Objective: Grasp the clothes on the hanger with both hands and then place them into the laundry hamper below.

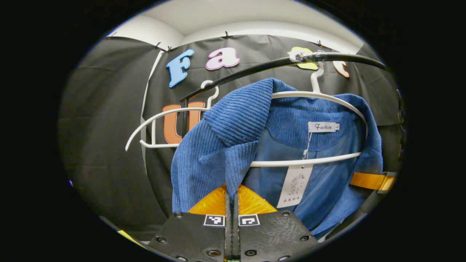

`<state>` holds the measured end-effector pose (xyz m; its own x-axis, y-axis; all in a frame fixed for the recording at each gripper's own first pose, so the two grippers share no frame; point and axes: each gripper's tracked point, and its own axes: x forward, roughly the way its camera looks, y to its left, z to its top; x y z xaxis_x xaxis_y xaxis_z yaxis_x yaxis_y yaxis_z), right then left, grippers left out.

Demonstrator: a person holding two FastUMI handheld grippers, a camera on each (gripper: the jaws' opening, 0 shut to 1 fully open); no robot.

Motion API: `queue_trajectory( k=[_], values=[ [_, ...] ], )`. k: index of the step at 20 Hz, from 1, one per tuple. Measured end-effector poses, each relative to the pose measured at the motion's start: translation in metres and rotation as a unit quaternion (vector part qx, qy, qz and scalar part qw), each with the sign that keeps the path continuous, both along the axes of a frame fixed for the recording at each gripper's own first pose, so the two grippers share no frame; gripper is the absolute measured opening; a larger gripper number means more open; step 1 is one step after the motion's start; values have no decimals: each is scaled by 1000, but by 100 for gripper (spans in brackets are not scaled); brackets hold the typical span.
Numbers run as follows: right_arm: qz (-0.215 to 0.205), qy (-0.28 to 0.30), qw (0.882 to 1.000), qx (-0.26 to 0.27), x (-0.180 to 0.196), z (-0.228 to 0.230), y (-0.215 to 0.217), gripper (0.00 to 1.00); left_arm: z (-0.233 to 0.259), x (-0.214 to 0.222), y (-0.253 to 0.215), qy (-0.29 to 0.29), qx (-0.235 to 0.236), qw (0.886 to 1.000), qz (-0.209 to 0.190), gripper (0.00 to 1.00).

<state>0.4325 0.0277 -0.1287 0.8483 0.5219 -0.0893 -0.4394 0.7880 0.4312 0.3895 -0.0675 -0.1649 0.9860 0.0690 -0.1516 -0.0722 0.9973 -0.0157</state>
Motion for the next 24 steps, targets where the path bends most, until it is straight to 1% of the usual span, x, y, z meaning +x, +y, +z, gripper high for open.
queue_trajectory(
  k=[1,2,3,4,8,11,12,13,16,18,19,20,21,22,23,24],
  values=[
    [24,9,999,32,-2,2,2,6,2,-5,1,-5,-3,1000,0,0],
    [49,16,997,62,-4,2,3,6,7,-10,3,-9,-2,1000,1,3],
    [66,19,994,80,-6,4,2,6,10,-13,5,-12,-2,1000,1,0],
    [87,19,991,96,-11,7,2,6,13,-16,8,-15,-1,1000,3,0],
    [120,1,986,118,-26,22,-3,6,41,-27,16,-39,-10,999,12,0],
    [115,-18,988,102,-31,30,-15,6,57,-30,25,-50,-15,998,17,0],
    [117,-19,987,106,-33,32,-18,6,61,-31,27,-53,-18,998,17,3],
    [126,-17,985,120,-37,36,-19,6,65,-32,29,-55,-19,998,17,0],
    [149,-14,975,165,-38,51,-18,6,77,-31,32,-63,-24,998,15,0],
    [170,-18,966,193,-46,65,-16,6,86,-31,35,-71,-27,997,13,0],
    [182,-17,960,214,-50,72,-16,6,91,-31,40,-77,-22,997,18,0],
    [188,-18,952,240,-49,83,-18,6,98,-29,46,-82,-17,996,26,3],
    [194,-17,944,267,-48,92,-23,6,105,-26,49,-87,-22,996,27,0],
    [195,-18,936,294,-43,100,-27,6,114,-24,51,-96,-31,995,28,3],
    [194,-19,930,311,-37,104,-30,6,123,-22,52,-104,-37,994,26,0],
    [193,-19,926,324,-33,108,-34,6,132,-22,56,-110,-37,993,27,0]
  ],
)
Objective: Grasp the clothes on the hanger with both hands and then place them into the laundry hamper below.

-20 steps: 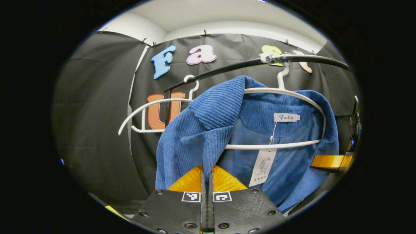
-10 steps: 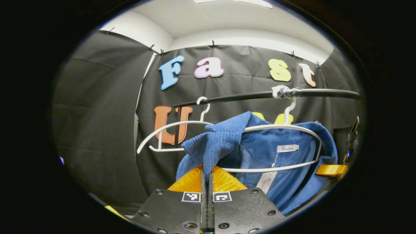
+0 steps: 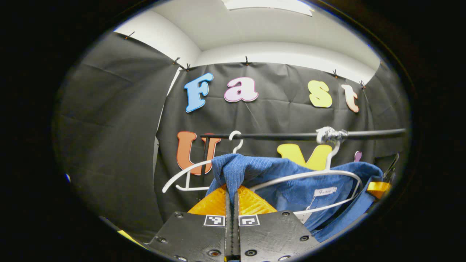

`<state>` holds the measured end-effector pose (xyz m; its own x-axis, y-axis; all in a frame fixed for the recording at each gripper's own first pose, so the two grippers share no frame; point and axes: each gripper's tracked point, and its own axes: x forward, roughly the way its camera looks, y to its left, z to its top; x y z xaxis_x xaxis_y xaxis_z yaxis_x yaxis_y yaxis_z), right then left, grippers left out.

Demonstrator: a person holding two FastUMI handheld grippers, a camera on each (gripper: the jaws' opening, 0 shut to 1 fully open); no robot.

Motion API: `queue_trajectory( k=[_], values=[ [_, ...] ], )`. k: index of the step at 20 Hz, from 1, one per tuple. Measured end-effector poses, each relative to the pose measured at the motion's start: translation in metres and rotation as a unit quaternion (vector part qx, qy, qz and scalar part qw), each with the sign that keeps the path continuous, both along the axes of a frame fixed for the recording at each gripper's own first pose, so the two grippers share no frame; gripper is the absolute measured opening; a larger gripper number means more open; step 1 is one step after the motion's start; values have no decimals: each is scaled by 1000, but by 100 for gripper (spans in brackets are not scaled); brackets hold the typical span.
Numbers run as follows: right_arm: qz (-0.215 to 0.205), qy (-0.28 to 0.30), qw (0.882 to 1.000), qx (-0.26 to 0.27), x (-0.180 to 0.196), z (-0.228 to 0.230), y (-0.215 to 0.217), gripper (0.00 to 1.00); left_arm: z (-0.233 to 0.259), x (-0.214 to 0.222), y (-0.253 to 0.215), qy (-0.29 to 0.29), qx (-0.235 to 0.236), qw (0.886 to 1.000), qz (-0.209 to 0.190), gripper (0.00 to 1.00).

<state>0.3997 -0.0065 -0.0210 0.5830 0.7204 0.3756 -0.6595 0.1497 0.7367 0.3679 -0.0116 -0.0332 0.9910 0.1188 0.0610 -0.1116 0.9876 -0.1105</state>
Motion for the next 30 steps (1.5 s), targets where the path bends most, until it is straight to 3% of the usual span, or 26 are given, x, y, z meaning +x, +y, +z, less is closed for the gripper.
queue_trajectory(
  k=[2,3,5,6,9,12,13,17,24,26,27,30],
  values=[
    [3,1,999,35,3,13,-9,6,16,8,4,-12,7,1000,-9,3],
    [5,0,999,46,3,18,-13,6,22,13,4,-15,7,1000,-18,0],
    [-12,2,998,57,15,21,-25,6,29,23,1,-17,2,999,-39,3],
    [-25,8,998,65,21,21,-31,6,29,26,2,-16,1,999,-49,0],
    [-59,39,993,94,44,14,-57,6,16,35,11,11,6,998,-69,0],
    [-66,60,991,96,51,-1,-69,6,-4,39,12,36,-14,995,-96,3],
    [-70,66,990,102,54,-4,-72,6,-11,40,11,44,-21,993,-106,0],
    [-70,96,984,132,68,-16,-84,6,-33,46,8,68,-93,982,-147,2],
    [-76,144,979,125,92,-50,-90,6,-49,51,11,76,-211,956,-192,3],
    [-82,184,976,88,100,-81,-79,6,-73,48,12,103,-212,955,-182,0],
    [-82,188,976,75,100,-91,-73,6,-87,44,14,114,-210,956,-172,4],
    [-72,199,976,53,93,-112,-64,5,-120,34,33,140,-222,954,-143,0]
  ],
)
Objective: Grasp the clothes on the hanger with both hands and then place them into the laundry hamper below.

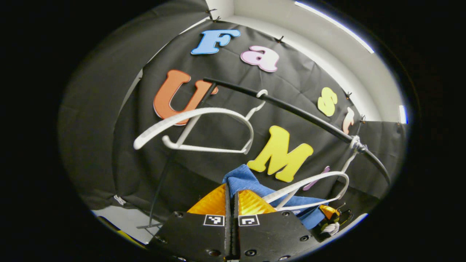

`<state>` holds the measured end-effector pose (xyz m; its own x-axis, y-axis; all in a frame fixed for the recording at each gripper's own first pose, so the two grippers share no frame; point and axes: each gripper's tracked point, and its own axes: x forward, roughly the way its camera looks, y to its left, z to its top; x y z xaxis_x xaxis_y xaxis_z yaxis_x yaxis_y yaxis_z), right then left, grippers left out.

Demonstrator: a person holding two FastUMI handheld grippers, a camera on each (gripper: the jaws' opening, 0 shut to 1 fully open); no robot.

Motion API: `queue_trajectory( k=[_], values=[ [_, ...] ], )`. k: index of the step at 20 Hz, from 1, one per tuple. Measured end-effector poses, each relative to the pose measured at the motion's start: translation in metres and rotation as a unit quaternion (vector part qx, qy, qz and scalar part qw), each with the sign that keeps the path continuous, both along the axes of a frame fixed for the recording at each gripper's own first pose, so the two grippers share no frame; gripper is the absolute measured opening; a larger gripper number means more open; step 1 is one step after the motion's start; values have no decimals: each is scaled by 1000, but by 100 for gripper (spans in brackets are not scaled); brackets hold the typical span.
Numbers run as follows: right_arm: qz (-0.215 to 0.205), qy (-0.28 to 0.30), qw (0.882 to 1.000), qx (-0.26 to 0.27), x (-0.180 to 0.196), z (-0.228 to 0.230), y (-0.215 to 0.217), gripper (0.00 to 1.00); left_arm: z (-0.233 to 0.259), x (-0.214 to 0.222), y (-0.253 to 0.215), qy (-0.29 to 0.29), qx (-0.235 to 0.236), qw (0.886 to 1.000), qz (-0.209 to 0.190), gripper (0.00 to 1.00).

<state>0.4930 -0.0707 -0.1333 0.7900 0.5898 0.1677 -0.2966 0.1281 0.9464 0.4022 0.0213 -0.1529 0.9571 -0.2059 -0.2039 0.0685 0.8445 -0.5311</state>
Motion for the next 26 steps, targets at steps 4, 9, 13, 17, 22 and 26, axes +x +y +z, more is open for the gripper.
queue_trajectory(
  k=[4,9,13,17,22,26],
  values=[
    [15,17,1000,-14,-3,-17,13,6,-29,-12,7,41,0,999,24,0],
    [19,24,999,-16,-13,-20,17,6,-39,-31,4,58,37,997,26,0],
    [17,33,998,-40,-34,-27,29,5,-41,-51,4,69,52,996,32,0],
    [20,28,997,-72,-63,-22,58,6,-42,-69,-11,79,55,995,4,0],
    [38,20,994,-103,-96,-11,109,6,-26,-93,-29,71,70,994,-43,0],
    [56,10,986,-156,-127,-12,156,6,-14,-114,-52,63,77,992,-79,0]
  ],
)
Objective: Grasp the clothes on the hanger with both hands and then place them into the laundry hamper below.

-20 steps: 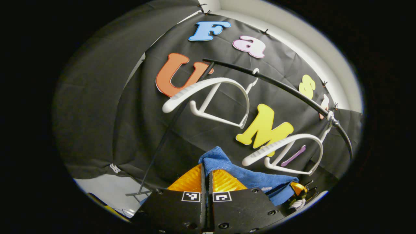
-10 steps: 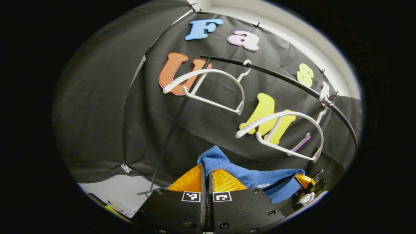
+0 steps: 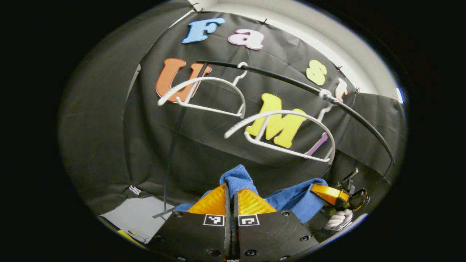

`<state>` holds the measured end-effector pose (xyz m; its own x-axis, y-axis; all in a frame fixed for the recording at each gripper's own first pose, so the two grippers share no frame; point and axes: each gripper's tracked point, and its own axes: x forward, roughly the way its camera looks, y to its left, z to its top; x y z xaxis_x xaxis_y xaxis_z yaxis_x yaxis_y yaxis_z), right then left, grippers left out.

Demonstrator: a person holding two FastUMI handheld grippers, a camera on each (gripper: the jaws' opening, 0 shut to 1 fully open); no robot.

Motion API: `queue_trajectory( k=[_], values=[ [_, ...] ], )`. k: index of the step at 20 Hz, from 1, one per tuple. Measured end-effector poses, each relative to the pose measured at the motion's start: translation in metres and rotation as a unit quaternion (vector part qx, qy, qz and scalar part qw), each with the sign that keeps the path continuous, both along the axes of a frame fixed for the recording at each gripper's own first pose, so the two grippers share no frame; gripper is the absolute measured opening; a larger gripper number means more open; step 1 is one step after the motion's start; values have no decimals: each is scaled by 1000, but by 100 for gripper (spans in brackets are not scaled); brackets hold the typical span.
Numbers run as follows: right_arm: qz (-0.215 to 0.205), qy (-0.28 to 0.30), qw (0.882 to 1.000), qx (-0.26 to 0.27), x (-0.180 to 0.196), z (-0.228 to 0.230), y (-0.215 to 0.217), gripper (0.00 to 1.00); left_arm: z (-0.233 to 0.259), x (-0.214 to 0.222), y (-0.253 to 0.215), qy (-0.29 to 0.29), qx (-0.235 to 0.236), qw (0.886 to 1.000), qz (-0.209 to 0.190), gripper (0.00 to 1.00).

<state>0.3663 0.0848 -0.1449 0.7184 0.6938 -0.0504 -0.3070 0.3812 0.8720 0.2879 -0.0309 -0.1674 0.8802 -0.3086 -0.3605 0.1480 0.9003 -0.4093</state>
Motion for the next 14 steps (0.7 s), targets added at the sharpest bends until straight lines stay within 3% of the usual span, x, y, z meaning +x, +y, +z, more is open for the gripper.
queue_trajectory(
  k=[9,14],
  values=[
    [39,14,989,-139,-34,-53,77,6,-53,-35,-43,47,11,998,-47,0],
    [55,45,970,-233,-44,-122,83,6,-119,-49,-54,102,11,993,-53,0]
  ],
)
